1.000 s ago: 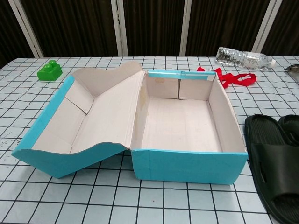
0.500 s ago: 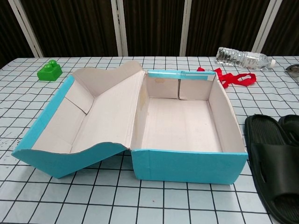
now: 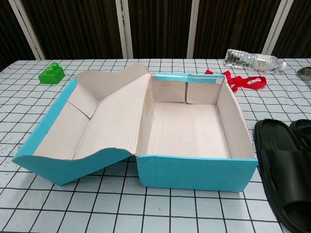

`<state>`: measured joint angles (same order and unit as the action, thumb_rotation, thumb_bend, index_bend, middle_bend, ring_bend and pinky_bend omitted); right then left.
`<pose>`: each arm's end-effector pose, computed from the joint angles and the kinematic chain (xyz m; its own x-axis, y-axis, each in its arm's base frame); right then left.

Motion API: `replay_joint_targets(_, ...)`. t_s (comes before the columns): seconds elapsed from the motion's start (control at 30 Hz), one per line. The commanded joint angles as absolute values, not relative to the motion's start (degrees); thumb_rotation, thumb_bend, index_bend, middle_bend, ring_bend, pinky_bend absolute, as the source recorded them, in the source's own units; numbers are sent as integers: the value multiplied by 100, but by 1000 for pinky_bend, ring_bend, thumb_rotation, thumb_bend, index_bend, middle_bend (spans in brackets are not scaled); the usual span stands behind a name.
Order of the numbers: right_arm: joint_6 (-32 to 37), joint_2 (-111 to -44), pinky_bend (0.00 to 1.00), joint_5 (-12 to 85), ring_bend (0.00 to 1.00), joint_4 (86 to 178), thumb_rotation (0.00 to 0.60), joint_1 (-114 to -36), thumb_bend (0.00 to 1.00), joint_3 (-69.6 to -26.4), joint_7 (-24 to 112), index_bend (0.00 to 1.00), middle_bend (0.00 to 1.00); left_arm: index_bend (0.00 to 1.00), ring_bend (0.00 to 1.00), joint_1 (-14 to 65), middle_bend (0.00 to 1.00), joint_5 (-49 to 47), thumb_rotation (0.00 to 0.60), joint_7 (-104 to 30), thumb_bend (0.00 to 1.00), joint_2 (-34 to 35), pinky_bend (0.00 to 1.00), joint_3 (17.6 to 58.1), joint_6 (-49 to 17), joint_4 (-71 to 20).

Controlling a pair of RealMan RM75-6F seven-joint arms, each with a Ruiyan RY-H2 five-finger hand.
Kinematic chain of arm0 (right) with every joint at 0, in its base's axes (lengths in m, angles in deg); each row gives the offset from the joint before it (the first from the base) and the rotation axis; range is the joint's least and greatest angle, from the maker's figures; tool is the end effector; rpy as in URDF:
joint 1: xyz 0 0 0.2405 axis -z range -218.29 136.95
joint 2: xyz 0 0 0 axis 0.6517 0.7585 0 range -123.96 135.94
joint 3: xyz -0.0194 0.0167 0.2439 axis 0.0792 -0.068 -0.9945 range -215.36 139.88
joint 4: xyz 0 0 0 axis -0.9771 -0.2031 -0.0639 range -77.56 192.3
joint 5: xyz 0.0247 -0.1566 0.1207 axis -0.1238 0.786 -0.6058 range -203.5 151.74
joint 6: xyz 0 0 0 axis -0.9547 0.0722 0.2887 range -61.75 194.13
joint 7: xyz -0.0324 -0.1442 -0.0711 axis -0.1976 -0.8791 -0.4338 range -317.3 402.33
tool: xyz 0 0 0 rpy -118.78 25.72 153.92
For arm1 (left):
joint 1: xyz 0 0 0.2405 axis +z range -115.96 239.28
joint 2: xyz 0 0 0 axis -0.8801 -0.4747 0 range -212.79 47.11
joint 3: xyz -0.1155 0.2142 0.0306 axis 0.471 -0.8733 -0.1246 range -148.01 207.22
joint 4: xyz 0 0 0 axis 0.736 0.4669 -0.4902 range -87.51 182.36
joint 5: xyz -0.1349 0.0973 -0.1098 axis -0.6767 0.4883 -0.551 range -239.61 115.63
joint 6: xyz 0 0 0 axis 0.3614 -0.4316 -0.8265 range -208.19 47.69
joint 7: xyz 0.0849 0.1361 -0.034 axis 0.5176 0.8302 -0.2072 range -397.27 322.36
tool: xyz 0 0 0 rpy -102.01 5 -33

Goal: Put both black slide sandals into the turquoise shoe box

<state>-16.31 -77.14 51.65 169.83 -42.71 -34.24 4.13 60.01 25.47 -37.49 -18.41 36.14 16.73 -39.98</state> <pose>-0.2138 -0.1528 0.0386 0.3621 -0.2783 0.8896 -0.9210 0.0406 0.3876 -0.2983 0.1905 0.2094 0.4571 -0.2467 0.8545 0.8843 0.0235 -0.4662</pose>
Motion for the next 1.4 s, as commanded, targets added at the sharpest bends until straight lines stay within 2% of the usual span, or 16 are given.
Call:
replay_joint_targets(0.03,-1557,-7783,52,5043,107,16886,600,-4306,104,-3488,432,44,31,47,0,5994,0,2543,600,-3724,265,-1830,10,3615,1657,-3994)
replay_joint_targets(0.9,-1227,-8324,52,4540,102,16282,600,-4641,104,-3780,256,46,31,47,0,5952,0,2543,600,-3580,265,-1803,10,3590,1538,-4012)
replay_joint_targets(1.4,-1190,-8377,52,4403,97,16179,600,-4814,105,-3848,33,179,31,47,0,5938,0,2545,600,-3514,265,-1796,10,3569,1487,-4031)
